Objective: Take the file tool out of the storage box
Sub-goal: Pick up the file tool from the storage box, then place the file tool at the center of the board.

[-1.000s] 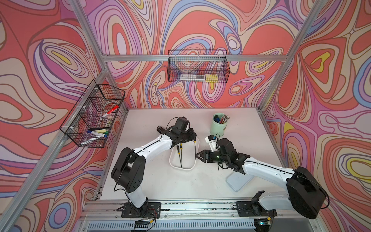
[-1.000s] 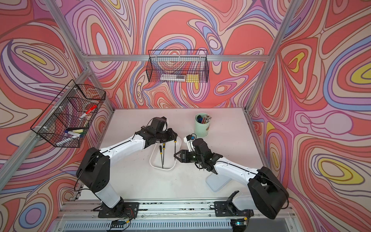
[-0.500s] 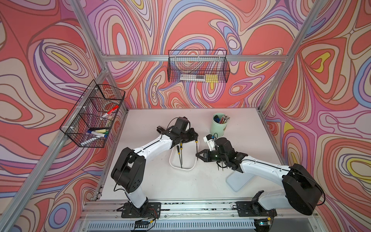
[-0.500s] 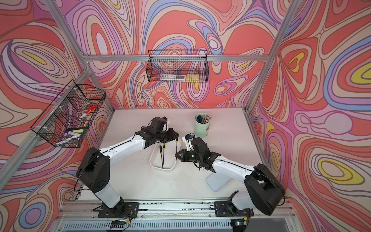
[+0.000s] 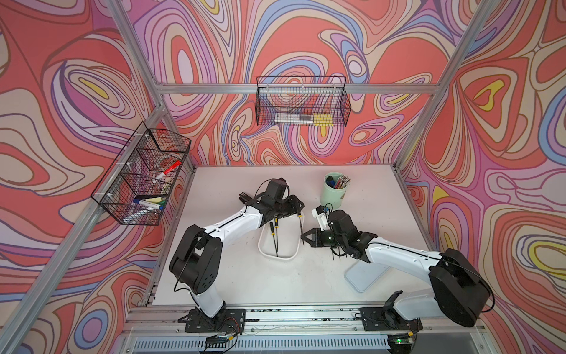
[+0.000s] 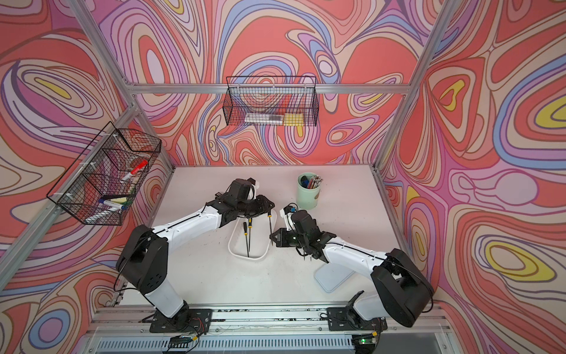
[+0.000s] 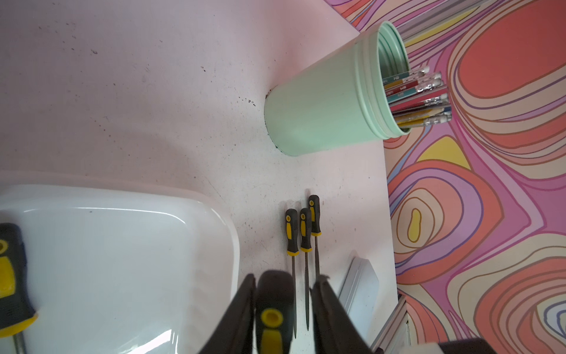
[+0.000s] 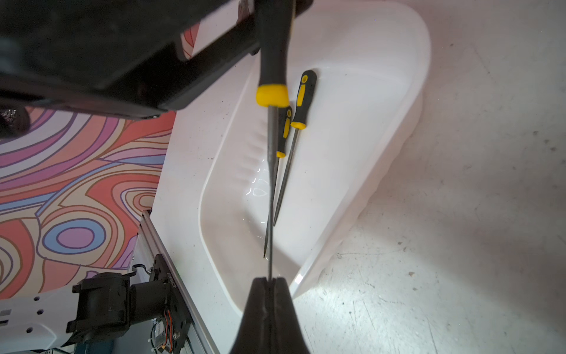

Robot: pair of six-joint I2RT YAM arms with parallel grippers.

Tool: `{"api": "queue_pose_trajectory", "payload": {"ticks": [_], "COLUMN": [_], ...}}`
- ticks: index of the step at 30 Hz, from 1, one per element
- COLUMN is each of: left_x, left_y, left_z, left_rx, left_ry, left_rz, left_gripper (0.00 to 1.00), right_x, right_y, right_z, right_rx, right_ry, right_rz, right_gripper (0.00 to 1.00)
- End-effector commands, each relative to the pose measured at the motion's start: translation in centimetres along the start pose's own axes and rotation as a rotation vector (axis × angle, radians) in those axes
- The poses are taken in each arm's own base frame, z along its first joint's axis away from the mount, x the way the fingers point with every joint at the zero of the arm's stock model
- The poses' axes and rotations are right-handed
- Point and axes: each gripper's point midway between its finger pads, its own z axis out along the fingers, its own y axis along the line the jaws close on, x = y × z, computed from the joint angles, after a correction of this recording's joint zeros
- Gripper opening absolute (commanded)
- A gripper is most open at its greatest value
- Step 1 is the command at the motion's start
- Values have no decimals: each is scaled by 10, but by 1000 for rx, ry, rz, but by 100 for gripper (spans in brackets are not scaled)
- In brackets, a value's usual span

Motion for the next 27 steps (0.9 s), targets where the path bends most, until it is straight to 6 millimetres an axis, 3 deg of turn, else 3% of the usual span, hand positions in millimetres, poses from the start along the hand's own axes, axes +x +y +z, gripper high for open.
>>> {"api": "queue_pose_trajectory", "payload": {"ticks": [1, 2, 4, 12, 18, 27], "left_x": [-2, -4, -7, -14, -10, -6], "left_y": [-8, -7, -4, 32, 58, 67], "left_z": [-4, -5, -9, -46, -69, -78], "left_rx": [31, 27, -20, -295, -431, -471], "left_ry": [26, 35, 35, -1, -25, -28], "left_rz": [41, 49, 95, 256, 294, 324], "left_gripper": [78, 88, 99, 99, 99, 99], "right_x": [-7, -7, -9, -9, -7, 11], "right_y": [-5, -12, -22, -65, -81, -105], "right_z": [-14, -19, -30, -68, -57, -35], "right_rx": [89, 141, 221, 570, 701, 800], "right_ry": [-19, -22, -43, -48, 1, 87], "right_rz": [-21, -16, -7, 26, 15, 26], "right_gripper": [0, 0, 0, 0, 0, 0]}}
